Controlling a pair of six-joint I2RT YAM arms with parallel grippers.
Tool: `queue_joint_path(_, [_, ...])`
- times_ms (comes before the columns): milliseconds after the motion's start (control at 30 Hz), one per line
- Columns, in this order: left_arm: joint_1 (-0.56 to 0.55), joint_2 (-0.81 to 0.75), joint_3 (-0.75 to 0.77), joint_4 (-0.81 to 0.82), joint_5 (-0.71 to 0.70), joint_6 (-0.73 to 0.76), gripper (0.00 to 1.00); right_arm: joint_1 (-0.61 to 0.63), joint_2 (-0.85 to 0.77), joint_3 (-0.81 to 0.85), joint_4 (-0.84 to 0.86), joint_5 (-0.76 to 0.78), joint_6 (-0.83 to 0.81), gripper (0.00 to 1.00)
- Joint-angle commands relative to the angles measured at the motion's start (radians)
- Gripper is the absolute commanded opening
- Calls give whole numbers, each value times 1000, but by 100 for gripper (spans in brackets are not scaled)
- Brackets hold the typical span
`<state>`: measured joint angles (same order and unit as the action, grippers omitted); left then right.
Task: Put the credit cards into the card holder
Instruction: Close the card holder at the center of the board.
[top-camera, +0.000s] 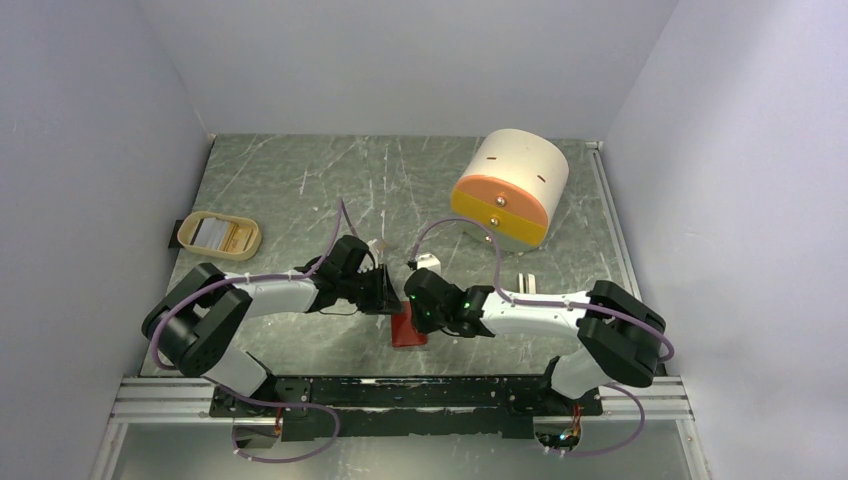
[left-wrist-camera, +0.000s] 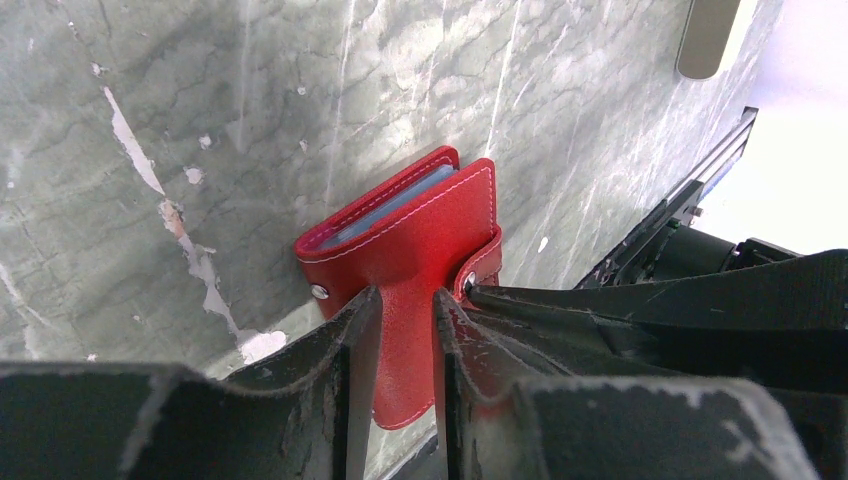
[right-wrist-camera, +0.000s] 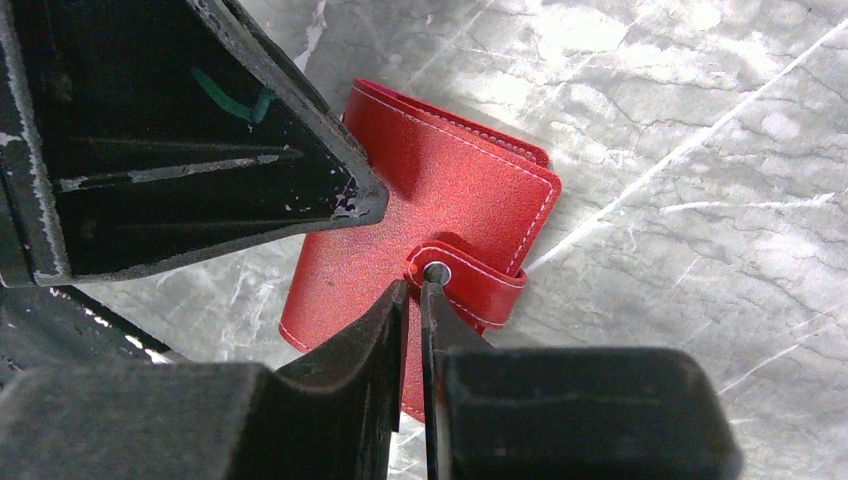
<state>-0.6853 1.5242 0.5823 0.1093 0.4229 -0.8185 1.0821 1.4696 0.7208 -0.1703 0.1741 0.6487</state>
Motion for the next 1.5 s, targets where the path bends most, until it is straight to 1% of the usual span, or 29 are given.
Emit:
queue_joint_path(0, [-11,16,24,11,7,8,31,-4,-23,8,-17,8,-12,14])
queue_joint_path(167, [-11,18,22,11,5,9,31,-6,-106,46,-78,11,-19,15])
queue_joint_path(300, [-14,20,15,20,5,5,31,-31,-137,39,-98,28,-29,16])
queue_joint_path(533, [-20,28,20,20,3,4,31,-79,-117,8,-47,-28,-36,17])
queue_joint_path(867, [-24,37,26,16,-1,2,31,-89,-44,-8,11,-91,-36,17])
queue_joint_path(1200, [-28,45,35,7,-7,8,31,-88,-42,-54,43,-124,-18,17])
queue_joint_path(1467, [-28,48,34,8,-8,7,30,-89,-29,-57,58,-137,-14,16])
